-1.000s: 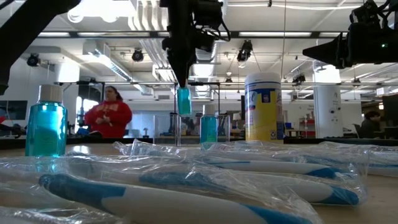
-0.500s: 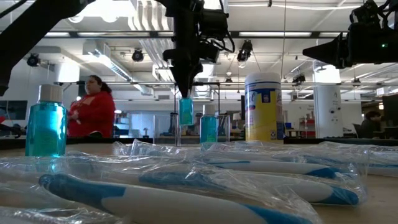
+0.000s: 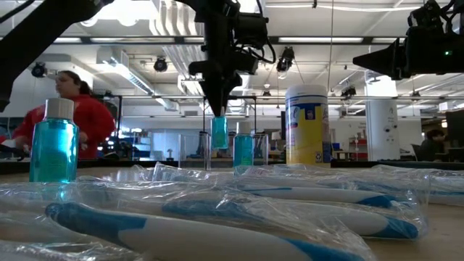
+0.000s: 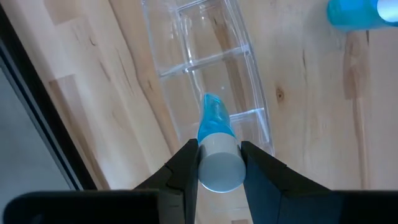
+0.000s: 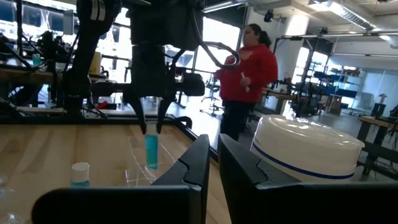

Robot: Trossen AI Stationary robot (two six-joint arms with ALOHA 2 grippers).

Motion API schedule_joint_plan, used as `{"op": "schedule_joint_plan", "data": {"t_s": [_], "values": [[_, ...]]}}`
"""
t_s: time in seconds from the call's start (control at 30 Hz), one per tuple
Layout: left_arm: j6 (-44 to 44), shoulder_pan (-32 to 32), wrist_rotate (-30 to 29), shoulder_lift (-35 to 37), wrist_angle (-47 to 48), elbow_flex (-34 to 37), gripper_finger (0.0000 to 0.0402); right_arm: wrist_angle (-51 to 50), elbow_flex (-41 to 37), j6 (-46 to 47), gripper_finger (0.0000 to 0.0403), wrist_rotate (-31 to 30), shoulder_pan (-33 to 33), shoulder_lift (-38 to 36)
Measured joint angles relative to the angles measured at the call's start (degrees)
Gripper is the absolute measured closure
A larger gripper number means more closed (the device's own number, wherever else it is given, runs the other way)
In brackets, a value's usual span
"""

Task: Pick & Place toothbrushing station
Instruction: Put the blue mouthwash into the middle section of the transparent organizer

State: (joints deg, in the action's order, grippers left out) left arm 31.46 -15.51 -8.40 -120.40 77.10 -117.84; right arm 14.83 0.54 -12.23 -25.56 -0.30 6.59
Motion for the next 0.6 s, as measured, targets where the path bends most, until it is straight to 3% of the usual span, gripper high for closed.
{"op": "schedule_joint_plan", "data": {"t_s": [0.6], "values": [[4.56,0.0,-0.02,0.02,-3.09,5.63,0.0303,0.07,0.0,0.0,0.0371,0.0,0.0,0.0]]}}
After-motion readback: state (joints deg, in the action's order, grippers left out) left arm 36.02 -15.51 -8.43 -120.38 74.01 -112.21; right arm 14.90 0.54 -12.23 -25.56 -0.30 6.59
